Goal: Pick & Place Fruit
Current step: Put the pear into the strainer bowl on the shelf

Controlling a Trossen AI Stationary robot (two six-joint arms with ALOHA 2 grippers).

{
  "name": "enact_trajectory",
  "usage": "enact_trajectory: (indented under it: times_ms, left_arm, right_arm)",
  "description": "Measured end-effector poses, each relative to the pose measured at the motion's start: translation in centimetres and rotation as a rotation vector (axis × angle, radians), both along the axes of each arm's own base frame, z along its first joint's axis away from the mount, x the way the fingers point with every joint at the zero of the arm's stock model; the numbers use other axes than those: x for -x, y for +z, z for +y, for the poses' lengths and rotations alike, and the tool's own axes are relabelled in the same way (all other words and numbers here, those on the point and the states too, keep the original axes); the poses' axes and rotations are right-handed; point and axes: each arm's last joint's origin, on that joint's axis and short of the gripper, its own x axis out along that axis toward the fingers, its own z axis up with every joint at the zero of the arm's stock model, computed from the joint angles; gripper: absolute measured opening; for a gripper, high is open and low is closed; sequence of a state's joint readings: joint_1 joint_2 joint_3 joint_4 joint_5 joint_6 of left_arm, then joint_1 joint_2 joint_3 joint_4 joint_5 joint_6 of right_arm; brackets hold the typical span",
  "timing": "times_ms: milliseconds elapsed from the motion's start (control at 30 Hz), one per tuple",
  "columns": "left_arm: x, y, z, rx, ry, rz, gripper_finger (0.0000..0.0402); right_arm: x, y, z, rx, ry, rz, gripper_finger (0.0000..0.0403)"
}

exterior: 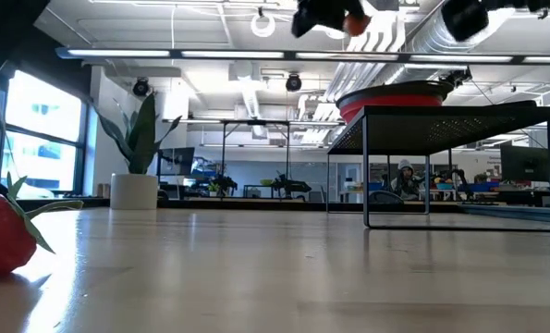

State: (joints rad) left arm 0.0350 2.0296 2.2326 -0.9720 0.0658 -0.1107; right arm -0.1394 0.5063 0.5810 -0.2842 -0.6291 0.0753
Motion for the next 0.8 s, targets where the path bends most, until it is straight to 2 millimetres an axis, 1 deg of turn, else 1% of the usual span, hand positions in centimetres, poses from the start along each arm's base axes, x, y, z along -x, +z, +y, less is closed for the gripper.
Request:
enact_trajectory:
  times_ms: [67,167,333,433,533,700,800]
  left_arm:
    - [-0.1,1.6,1.3,0.028,0.021,-0.094,0.0133]
    - [-0.3,3.6,2.7,0.047,0.043,-0.235,0.0133]
    - [-0.9,5.5,3.9,0.054,0.049,-0.439,0.0133]
    - [-1.2,6.3,3.9,0.058,0.050,-0.531,0.0133]
    - [-1.3,6.8,3.7,0.063,0.047,-0.578,0.0133]
    - [-1.4,7.1,3.1,0.071,0.036,-0.608,0.0133]
    - [-1.4,7.0,2.9,0.090,0.039,-0.606,0.0133]
  right_arm:
    - [0.4,1.3,0.0,0.083,-0.027,-0.127,0.0005]
    - [1.2,2.6,-0.2,0.200,-0.115,-0.270,0.0005]
    - [2.2,4.1,-0.4,0.313,-0.265,-0.446,0.0005]
    - [2.4,4.8,-0.5,0.335,-0.315,-0.522,0.0005]
    - [2.4,5.2,-0.5,0.342,-0.347,-0.565,0.0005]
    - [2.5,5.6,-0.6,0.456,-0.372,-0.637,0.0006]
    - [2.1,5.6,-0.7,0.483,-0.406,-0.632,0.0023]
